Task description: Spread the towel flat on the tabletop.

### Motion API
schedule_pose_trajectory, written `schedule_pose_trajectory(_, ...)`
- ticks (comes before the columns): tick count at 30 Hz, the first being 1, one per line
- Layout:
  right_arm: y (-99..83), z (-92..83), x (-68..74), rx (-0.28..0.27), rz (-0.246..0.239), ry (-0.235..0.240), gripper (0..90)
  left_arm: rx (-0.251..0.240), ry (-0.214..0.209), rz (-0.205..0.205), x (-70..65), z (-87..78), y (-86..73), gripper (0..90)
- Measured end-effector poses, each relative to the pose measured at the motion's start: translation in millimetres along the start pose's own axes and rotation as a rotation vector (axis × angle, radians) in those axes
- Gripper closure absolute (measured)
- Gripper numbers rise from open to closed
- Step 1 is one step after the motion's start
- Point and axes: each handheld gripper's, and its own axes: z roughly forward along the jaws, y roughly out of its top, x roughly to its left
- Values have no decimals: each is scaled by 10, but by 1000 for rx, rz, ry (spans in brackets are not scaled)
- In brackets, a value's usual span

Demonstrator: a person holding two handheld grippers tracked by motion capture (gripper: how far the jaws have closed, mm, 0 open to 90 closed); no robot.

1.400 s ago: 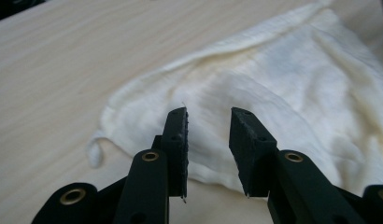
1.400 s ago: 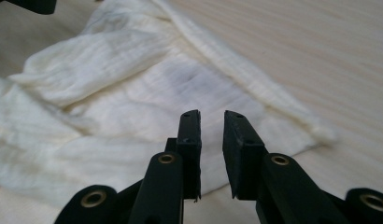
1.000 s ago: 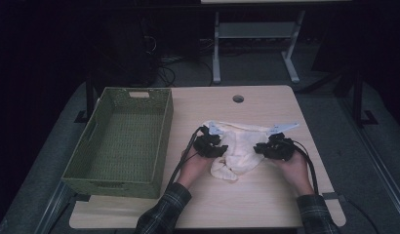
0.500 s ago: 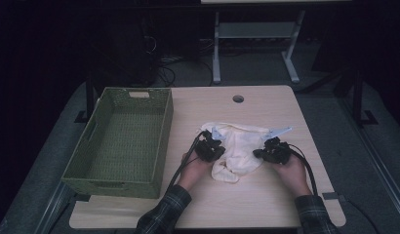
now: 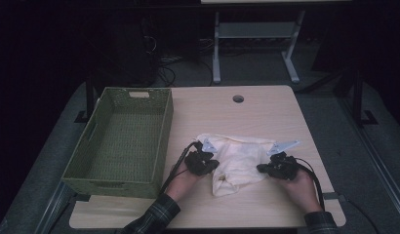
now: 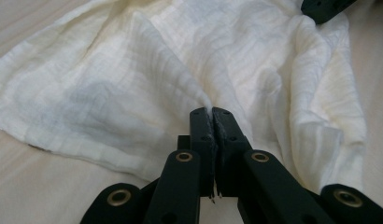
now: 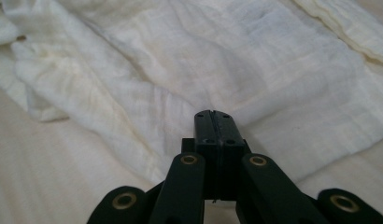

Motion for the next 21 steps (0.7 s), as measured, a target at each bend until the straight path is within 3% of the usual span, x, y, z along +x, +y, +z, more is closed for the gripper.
schedule_pose_trajectory(6, -117, -86, 176, -3, -22, 17, 897, 5, -16, -5, -38, -117, -159, 864)
schedule_pose_trajectory(9, -105, -121, 198, -34, -39, 5, 830, -6, -12, -11, -38, -129, -205, 824)
schedule_pose_trajectory(13, 11, -109, 161, -61, -27, 2, 802, -18, -7, -12, -35, -134, -212, 774)
schedule_pose_trajectory(21, 387, 52, -15, -112, -53, -24, 768, -25, 6, -2, -2, -143, -220, 727)
